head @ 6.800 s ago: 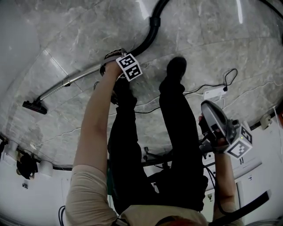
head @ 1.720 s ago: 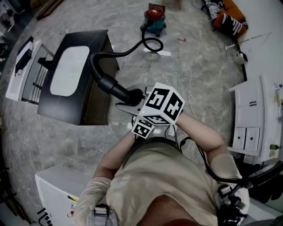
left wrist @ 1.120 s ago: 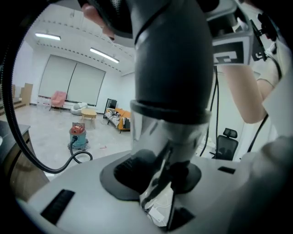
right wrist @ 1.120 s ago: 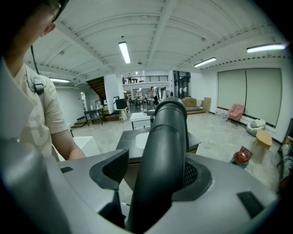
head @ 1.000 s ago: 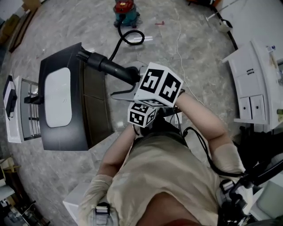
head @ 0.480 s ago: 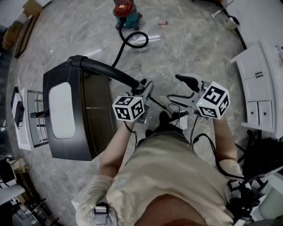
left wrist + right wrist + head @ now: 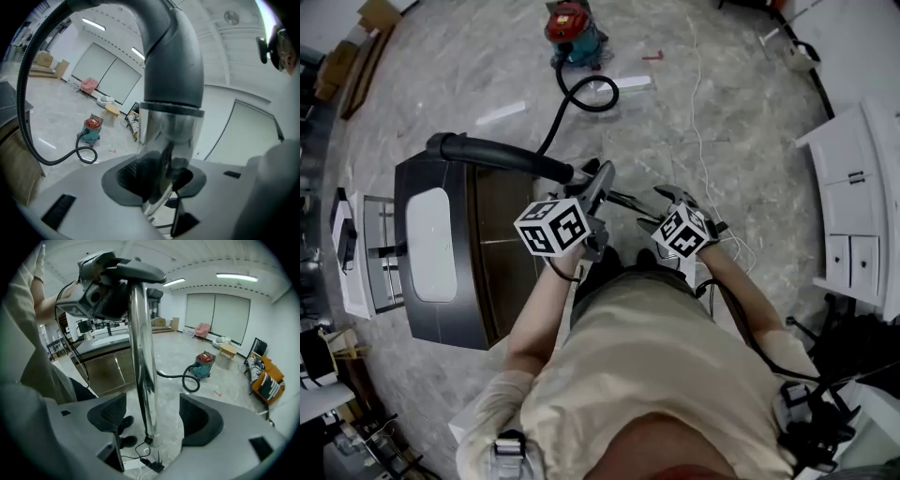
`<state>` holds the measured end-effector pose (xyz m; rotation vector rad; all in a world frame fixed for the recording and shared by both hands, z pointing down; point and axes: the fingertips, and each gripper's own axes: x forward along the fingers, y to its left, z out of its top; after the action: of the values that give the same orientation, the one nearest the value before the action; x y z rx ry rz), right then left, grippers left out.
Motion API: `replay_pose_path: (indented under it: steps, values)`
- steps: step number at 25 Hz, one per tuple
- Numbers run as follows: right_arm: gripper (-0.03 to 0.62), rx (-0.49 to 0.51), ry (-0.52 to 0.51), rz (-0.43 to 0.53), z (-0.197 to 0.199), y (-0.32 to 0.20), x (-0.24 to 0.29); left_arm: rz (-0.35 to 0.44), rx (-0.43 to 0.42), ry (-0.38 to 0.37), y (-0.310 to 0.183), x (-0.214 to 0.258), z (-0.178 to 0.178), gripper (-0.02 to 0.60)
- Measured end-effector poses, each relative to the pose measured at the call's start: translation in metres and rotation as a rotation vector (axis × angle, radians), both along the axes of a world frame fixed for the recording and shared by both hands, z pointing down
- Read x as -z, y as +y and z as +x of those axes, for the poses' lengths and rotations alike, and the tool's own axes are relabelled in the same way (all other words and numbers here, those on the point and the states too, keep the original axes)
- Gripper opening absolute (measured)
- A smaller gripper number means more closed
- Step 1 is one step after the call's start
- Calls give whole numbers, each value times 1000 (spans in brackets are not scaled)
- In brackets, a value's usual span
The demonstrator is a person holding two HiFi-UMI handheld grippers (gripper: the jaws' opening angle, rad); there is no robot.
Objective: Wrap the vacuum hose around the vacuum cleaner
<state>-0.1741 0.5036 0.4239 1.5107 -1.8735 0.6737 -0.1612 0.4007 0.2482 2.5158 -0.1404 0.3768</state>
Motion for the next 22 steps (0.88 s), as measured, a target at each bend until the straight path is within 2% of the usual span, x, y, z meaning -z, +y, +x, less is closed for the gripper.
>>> replay_pose_path:
  steps: [4, 9, 11, 12, 17, 22]
  values:
    - [333, 65, 96, -41, 9, -33, -23, -66, 24, 31, -22, 4, 12, 140]
    - [326, 29, 221, -130, 51, -57, -60, -138, 9, 73, -50, 5, 32, 141]
    - [155, 14, 242, -161, 70, -63, -69, -166, 0, 81, -67, 3, 38, 141]
    - [138, 7, 240, -170, 77, -68, -72, -179, -10, 81, -75, 1, 42, 143]
    - [138, -22, 267, -202, 102, -115, -77, -207, -85, 77, -116, 2, 60, 155]
    - [138, -78, 289, -229, 134, -154, -87, -157, -154, 86, -141, 13, 89, 164]
